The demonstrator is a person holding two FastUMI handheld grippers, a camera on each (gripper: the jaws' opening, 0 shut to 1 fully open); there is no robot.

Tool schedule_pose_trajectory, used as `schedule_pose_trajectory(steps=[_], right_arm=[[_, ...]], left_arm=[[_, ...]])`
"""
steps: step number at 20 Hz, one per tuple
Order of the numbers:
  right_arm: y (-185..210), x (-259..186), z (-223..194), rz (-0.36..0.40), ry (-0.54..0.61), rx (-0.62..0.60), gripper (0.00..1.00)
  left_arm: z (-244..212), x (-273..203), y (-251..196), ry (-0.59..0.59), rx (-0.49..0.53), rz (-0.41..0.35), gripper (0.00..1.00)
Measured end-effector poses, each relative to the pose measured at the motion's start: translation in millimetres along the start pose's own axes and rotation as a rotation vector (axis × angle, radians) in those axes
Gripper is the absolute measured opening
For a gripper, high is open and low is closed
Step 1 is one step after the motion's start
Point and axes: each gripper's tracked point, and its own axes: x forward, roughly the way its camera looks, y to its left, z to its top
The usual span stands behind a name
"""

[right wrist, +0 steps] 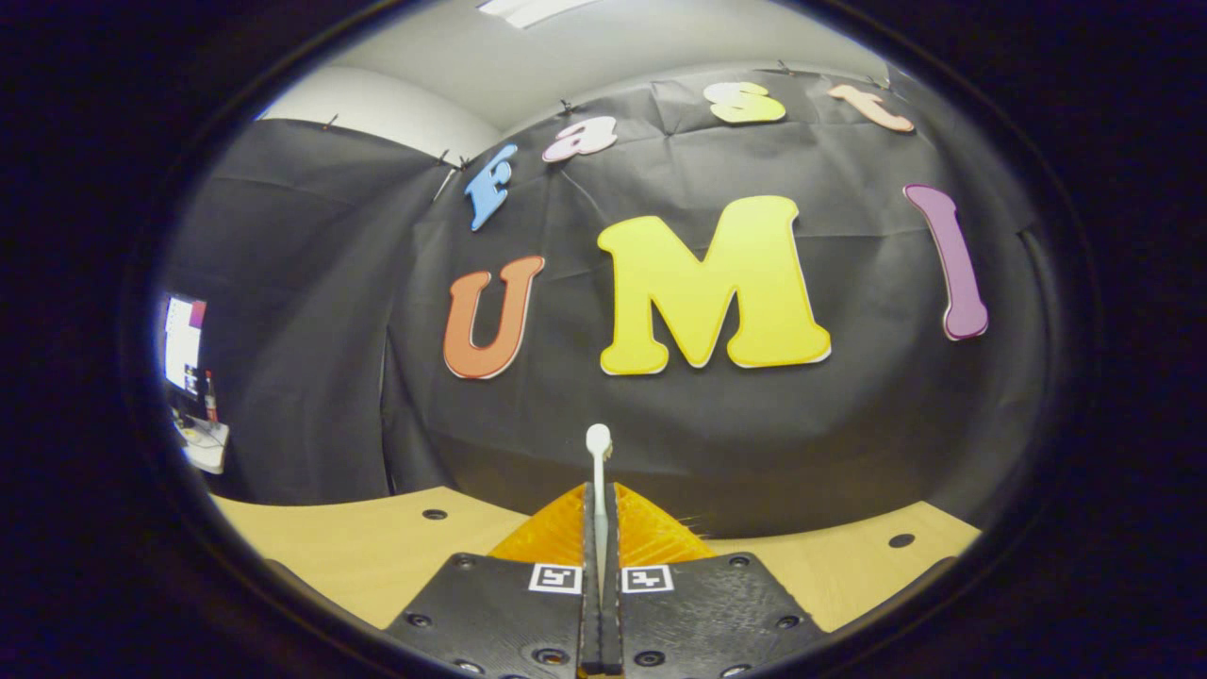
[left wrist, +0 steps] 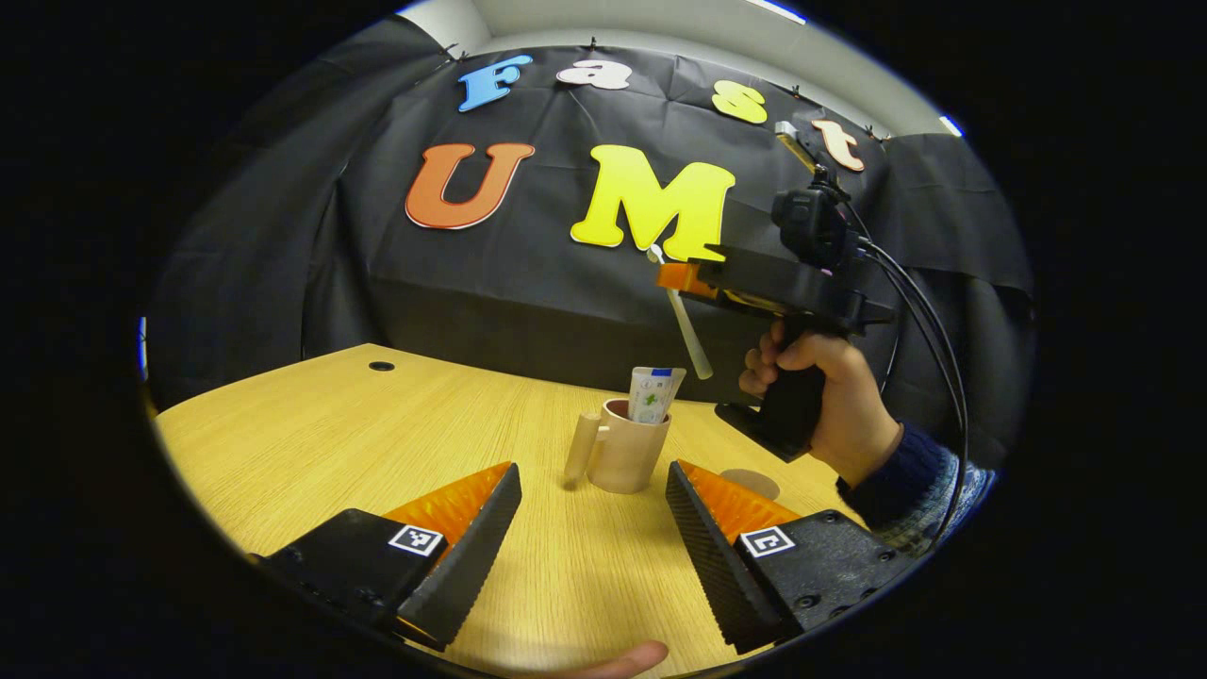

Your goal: Put the toothbrush and toothpaste on the desktop into the cup, then pick up the cup and place it on the coaster on the desktop.

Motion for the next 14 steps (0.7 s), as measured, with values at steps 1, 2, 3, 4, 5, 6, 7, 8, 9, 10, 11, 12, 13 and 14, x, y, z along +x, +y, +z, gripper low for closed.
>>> schedule_pose_trajectory(steps=[1,2,3,4,5,6,7,8,9,10,11,12,13,14], right_arm=[[0,1,-5,0.006,0.009,0.000,0.01],[-1,1,-8,0.009,0.016,0.002,0.06],[-4,1,-10,0.006,0.021,0.008,0.03],[-6,2,-10,0.004,0.025,0.018,0.02],[-8,2,-12,0.000,0.031,0.025,0.03],[-10,2,-12,-0.005,0.033,0.027,0.02],[-12,3,-12,-0.012,0.034,0.017,0.02],[-16,3,-12,-0.022,0.033,0.003,0.03],[-17,2,-13,-0.010,0.029,-0.003,0.03],[-20,3,-14,-0.005,0.026,-0.020,0.03],[-31,3,-14,-0.021,0.023,-0.051,0.14],[-38,5,-16,-0.031,0.025,-0.074,0.26],[-46,7,-21,-0.043,0.033,-0.087,0.39],[-54,8,-24,-0.053,0.048,-0.086,0.46]], left_arm=[[-2,0,1,0.000,0.007,0.008,0.98],[-4,2,2,0.002,0.012,0.008,0.99],[-6,3,1,0.006,0.011,0.003,0.99],[-10,4,2,0.014,0.007,0.008,0.98],[-11,5,2,0.020,0.002,0.011,0.98],[-12,5,4,0.024,-0.005,0.013,0.98],[-12,5,4,0.025,-0.010,0.018,0.98],[-13,6,5,0.028,-0.013,0.019,0.98],[-15,6,5,0.036,-0.015,0.018,0.98],[-17,6,4,0.040,-0.017,0.016,0.98],[-17,6,3,0.042,-0.018,0.014,0.99],[-16,6,2,0.040,-0.016,0.012,0.98],[-15,6,1,0.038,-0.013,0.009,0.99],[-17,6,0,0.041,-0.010,0.007,0.99]])
